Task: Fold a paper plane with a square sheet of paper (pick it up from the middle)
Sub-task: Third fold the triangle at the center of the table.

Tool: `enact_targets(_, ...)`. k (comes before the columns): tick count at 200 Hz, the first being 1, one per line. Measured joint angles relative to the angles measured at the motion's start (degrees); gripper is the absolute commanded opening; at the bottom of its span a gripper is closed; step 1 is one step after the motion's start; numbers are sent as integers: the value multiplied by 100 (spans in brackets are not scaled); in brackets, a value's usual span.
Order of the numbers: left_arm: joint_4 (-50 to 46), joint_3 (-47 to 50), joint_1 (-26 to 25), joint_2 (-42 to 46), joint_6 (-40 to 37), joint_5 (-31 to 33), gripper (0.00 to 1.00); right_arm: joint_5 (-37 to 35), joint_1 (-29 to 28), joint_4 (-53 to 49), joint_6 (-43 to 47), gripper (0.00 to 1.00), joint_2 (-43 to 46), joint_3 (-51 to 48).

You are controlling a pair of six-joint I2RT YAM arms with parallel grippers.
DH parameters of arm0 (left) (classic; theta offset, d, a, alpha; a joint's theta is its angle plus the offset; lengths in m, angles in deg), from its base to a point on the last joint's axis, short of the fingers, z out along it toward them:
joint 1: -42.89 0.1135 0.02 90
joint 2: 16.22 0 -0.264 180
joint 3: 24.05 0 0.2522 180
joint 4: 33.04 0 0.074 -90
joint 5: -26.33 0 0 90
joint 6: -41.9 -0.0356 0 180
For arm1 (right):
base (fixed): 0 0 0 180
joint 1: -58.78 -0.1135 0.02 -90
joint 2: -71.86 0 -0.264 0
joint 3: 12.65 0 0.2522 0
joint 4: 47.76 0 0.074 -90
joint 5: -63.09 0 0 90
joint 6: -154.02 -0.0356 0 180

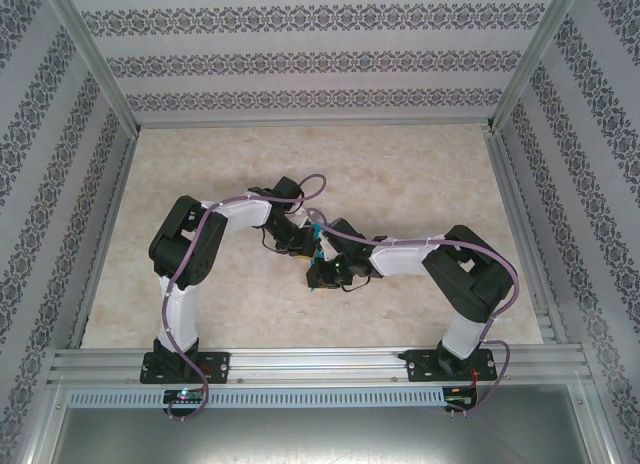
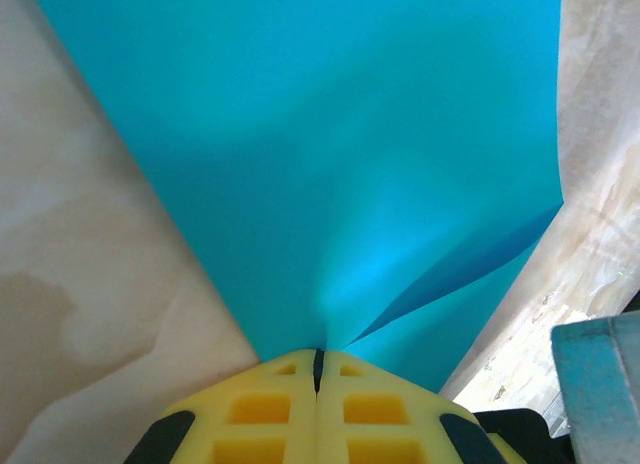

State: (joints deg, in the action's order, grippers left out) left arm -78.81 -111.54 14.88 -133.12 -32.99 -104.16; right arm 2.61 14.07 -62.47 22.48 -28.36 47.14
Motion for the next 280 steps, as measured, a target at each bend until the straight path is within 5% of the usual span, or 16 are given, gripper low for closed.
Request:
enact_targets(161, -39, -17, 0, -24, -17, -70, 0, 103, -264, -730, 223, 17, 411, 55)
enact_targets(214, -39, -17, 4, -24, -17, -87, 0, 160, 516, -704, 140, 21, 1154, -142)
enact_targets(280, -66, -39, 4, -26, -15, -83, 0, 138, 1373, -671, 260, 21, 986, -90)
